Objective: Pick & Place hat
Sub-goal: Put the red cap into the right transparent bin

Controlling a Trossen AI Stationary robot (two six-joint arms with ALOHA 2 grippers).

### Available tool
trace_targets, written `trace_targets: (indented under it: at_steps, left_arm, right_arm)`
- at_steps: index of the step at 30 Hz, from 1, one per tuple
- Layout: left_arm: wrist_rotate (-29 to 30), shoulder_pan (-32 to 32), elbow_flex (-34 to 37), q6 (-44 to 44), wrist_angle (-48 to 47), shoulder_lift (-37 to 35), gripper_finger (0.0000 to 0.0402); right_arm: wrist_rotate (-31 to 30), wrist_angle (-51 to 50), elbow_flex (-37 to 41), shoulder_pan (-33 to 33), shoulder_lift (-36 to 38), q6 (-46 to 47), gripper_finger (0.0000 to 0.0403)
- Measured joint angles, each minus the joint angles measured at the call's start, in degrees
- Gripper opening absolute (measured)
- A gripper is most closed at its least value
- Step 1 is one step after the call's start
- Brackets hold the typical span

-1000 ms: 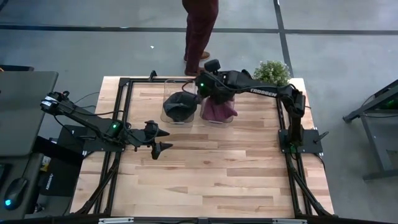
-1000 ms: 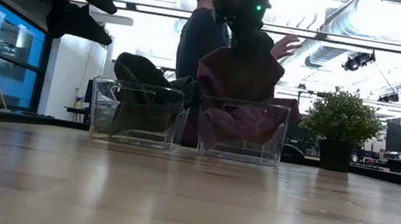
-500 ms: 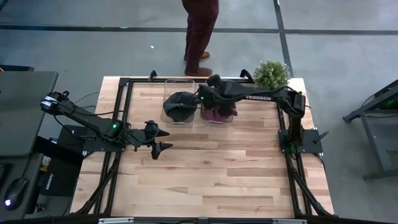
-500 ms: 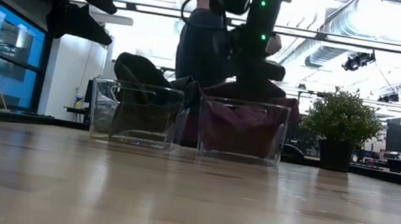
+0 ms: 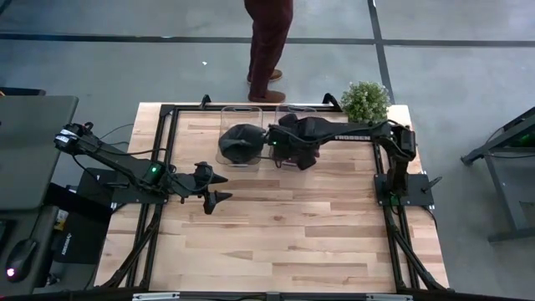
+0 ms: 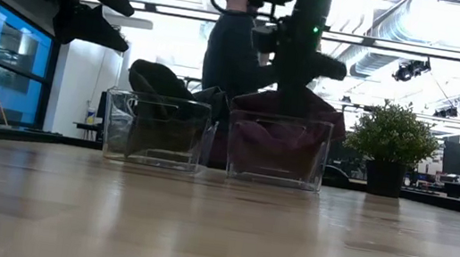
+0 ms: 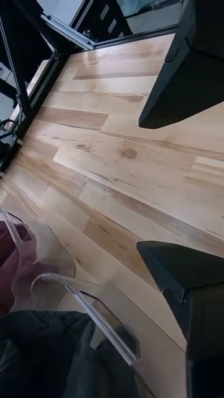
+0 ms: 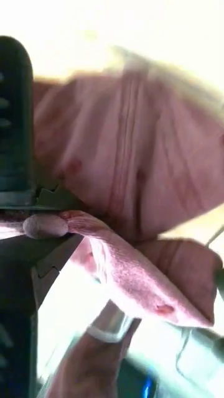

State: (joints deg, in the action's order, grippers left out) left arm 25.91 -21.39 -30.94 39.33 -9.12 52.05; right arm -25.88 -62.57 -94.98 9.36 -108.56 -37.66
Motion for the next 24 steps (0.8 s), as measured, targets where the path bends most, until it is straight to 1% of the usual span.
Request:
trace_targets:
  at_steps: [2,6,9,10,12,16,22,24]
  left_arm:
    - [0.0,0.0,0.0,0.0,0.0,0.0,0.0302]
    - [0.0,0.0,0.0,0.0,0.0,0.0,0.0302]
    - [0.0,0.0,0.0,0.0,0.0,0.0,0.0302]
    - [0.0,0.0,0.0,0.0,0.0,0.0,0.0302]
    - [0.0,0.0,0.0,0.0,0.0,0.0,0.0302]
    - [0.0,0.0,0.0,0.0,0.0,0.0,0.0302]
    - [0.0,0.0,0.0,0.0,0.0,0.0,0.0302]
    - [0.0,0.0,0.0,0.0,0.0,0.0,0.0302]
  right_arm:
    - [5.0,-0.8,0.0,0.4,0.4,1.9,0.0032]
    - [7.5,-2.3,0.2,0.8,0.4,3.1,0.0032]
    - [11.9,-2.2,0.7,1.1,0.4,4.0,0.0032]
    - [12.5,-2.4,1.0,1.2,0.4,4.6,0.0032]
    - [12.8,-3.2,1.3,1.5,0.4,5.4,0.0032]
    - [15.5,-4.3,1.5,1.9,0.4,6.1,0.0032]
    - [14.2,-4.5,1.5,1.9,0.4,7.5,0.0032]
    - [13.4,-4.5,1.5,1.9,0.4,7.7,0.0045]
